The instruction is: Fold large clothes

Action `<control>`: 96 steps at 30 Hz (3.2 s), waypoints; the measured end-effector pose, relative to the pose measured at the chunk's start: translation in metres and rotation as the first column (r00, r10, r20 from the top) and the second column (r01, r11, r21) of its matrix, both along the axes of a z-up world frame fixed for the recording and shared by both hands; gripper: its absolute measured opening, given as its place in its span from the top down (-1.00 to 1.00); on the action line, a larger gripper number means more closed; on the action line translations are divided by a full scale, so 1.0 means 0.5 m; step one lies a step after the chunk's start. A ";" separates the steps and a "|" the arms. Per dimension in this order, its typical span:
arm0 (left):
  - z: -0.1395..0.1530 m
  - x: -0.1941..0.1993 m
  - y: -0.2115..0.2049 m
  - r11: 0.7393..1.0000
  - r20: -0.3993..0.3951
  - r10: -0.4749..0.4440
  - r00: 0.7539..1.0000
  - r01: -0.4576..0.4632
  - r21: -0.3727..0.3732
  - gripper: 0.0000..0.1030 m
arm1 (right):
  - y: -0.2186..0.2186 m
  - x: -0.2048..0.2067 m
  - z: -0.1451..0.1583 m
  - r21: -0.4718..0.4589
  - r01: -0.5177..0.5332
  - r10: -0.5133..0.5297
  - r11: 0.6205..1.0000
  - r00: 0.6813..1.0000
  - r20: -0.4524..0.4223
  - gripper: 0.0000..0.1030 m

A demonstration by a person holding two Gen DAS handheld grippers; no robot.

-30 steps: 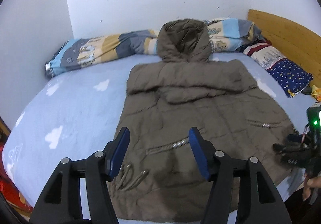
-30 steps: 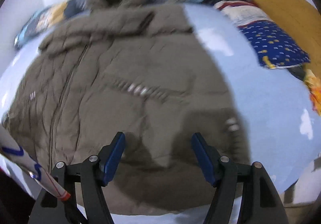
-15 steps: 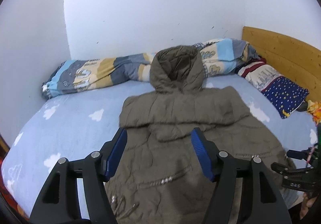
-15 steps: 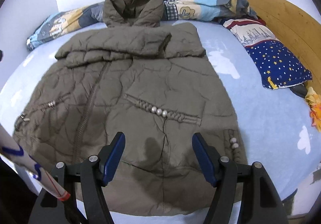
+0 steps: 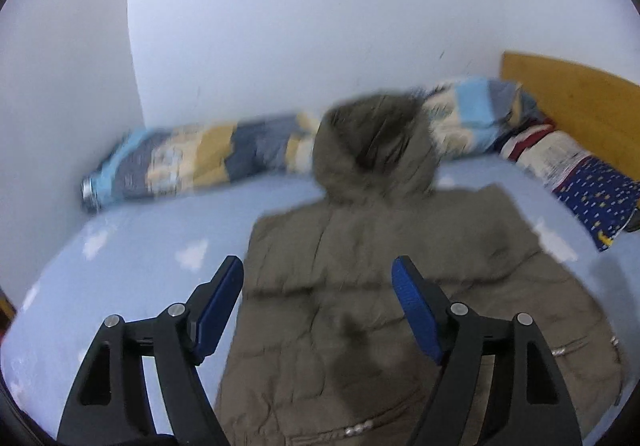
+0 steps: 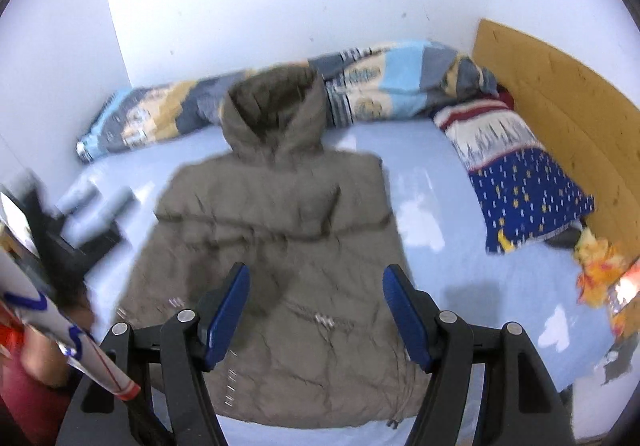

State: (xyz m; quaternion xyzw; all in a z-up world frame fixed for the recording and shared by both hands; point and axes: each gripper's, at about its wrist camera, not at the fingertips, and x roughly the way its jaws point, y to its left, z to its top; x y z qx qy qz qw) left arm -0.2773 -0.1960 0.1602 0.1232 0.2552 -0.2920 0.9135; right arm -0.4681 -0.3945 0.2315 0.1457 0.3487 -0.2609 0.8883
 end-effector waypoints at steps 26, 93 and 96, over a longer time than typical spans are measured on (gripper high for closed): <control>-0.139 0.110 0.010 0.990 -0.135 -0.121 0.983 0.129 0.049 -0.47 | -0.584 0.773 -0.104 0.054 0.059 -0.058 0.997 0.998 -0.024 -0.32; -0.183 0.376 -0.316 0.999 -0.384 -0.039 0.922 0.048 0.014 -0.47 | -0.312 0.494 -0.357 0.146 -0.085 0.075 0.986 0.994 0.077 -0.10; -0.239 0.369 -0.315 0.995 -0.396 -0.033 0.918 0.067 0.072 -0.47 | -0.314 0.540 -0.436 0.143 -0.062 0.069 0.988 0.997 -0.040 -0.10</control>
